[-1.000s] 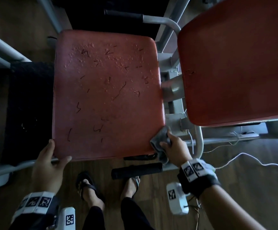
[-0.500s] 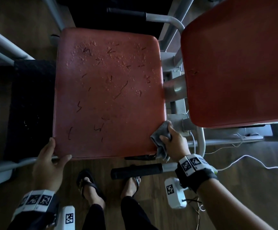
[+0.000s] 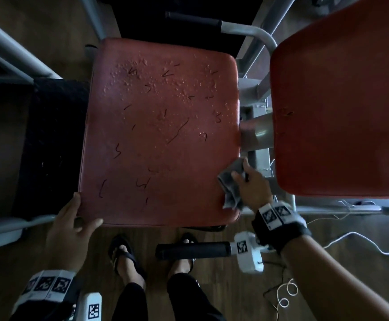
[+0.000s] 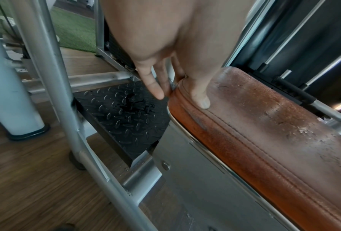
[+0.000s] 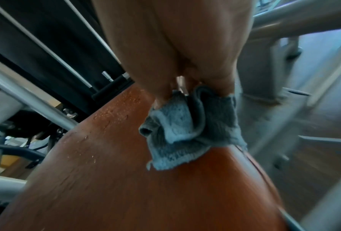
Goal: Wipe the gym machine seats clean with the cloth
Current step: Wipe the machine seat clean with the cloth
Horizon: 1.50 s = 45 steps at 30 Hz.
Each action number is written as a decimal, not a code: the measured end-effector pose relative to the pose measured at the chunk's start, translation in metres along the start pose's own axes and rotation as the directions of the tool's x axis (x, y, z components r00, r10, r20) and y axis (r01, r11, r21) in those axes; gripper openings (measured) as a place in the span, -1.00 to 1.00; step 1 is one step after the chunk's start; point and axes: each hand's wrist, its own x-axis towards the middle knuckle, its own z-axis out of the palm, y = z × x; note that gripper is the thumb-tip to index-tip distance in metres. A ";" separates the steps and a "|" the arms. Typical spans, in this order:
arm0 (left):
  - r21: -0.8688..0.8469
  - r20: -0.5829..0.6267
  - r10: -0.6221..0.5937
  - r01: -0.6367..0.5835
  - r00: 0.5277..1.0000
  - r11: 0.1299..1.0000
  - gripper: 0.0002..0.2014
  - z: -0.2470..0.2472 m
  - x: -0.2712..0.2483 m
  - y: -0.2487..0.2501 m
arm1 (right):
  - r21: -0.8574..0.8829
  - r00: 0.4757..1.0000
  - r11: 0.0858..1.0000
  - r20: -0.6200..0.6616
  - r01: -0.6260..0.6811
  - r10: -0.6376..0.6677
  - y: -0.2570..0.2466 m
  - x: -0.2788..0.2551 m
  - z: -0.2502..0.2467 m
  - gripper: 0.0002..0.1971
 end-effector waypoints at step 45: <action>-0.083 -0.068 0.047 -0.053 0.997 0.995 -0.19 0.002 -0.003 -0.001 | -0.231 0.942 0.931 -0.116 0.284 -0.316 -0.050 0.105 -0.009 -0.40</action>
